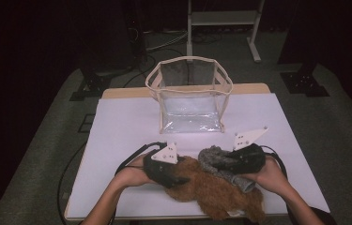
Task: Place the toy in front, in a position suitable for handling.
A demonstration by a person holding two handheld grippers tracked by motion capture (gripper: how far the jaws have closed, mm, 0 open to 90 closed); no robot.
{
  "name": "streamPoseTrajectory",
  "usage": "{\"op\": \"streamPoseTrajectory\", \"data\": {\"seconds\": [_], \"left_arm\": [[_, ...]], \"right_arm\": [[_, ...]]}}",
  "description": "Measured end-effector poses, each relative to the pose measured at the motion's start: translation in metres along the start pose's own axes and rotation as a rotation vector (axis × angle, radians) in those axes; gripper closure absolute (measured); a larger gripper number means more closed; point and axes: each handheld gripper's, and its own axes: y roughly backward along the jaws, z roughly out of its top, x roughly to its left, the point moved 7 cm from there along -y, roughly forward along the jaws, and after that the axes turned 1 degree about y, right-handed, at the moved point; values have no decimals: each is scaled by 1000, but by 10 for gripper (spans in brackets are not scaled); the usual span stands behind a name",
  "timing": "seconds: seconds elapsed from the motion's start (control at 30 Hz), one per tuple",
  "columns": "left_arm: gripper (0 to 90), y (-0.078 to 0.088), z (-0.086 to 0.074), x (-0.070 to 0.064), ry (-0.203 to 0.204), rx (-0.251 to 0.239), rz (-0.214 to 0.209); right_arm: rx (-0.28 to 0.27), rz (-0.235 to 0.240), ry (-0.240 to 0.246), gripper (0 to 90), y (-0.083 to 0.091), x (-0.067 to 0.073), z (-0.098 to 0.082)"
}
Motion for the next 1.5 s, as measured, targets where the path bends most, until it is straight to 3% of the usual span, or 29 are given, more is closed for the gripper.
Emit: {"op": "streamPoseTrajectory", "data": {"seconds": [0.17,0.3,0.47,0.57,0.63,0.67,0.73,0.83,1.0,1.23,1.37,1.5], "left_arm": [[193,5,4,6,5,5,12],[121,3,4,9,20,17,-8],[83,-8,1,10,52,41,-82],[78,-16,0,10,53,62,-132],[132,-22,-1,10,74,77,-178],[166,-23,-2,11,73,84,-179],[361,-19,-1,16,71,80,-139],[486,-14,2,20,53,79,-77],[519,-4,6,35,36,78,40],[514,22,2,57,29,70,202],[489,27,-11,49,46,48,221],[418,31,-23,35,57,11,192]], "right_arm": [[-5,19,37,734,-5,11,-5],[-6,16,82,735,-5,17,-6],[-19,37,110,736,-4,21,-7],[-22,46,100,735,-4,21,-7],[-24,51,97,734,-4,19,-8],[-24,52,96,733,-4,18,-8],[-28,46,76,730,-4,13,-7],[-49,41,32,724,-1,0,-6],[-58,58,5,720,-1,-17,6],[-45,15,39,711,-8,-37,36],[-31,16,24,709,-16,-46,40],[-20,65,34,710,-29,-35,31]]}}
